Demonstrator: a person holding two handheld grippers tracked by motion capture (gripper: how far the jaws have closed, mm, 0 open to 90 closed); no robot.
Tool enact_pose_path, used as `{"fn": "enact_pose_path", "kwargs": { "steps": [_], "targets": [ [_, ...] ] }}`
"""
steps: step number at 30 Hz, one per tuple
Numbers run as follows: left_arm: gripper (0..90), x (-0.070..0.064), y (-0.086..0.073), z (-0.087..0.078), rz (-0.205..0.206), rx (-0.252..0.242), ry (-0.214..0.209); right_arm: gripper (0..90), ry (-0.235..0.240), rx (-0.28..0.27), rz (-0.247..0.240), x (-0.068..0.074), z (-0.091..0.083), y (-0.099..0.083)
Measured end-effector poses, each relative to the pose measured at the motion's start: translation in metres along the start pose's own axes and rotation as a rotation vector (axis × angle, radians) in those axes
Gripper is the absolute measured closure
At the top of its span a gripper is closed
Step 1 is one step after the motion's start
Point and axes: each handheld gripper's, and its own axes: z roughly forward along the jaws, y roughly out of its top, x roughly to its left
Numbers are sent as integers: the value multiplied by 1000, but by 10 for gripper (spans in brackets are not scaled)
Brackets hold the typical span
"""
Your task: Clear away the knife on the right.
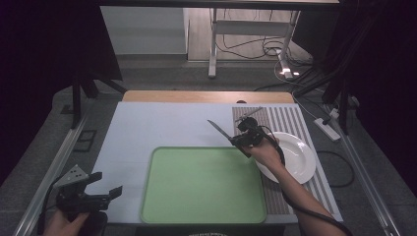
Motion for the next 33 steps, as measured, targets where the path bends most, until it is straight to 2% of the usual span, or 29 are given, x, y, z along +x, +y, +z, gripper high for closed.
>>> {"fn": "enact_pose_path", "kwargs": {
  "steps": [11, 14, 17, 22, 28, 33],
  "targets": [
    [70, -1, 1, 1, 8, 7, 4, 774, 9, 9, -35, 33, -22, -32],
    [70, -1, 1, 1, 10, 7, 4, 774, -1, 24, -47, 39, -26, -40],
    [70, -1, 1, 1, 11, 8, 5, 774, -7, 16, -40, 42, -31, -46],
    [70, -1, 1, 1, 9, 8, 5, 773, 5, 31, -35, 49, -33, -58],
    [70, -1, 1, 1, 9, 8, 4, 773, 10, 70, -51, 62, -32, -74],
    [70, -1, 1, 1, 9, 10, 4, 773, -9, 106, -70, 67, -28, -84]
  ]
}}
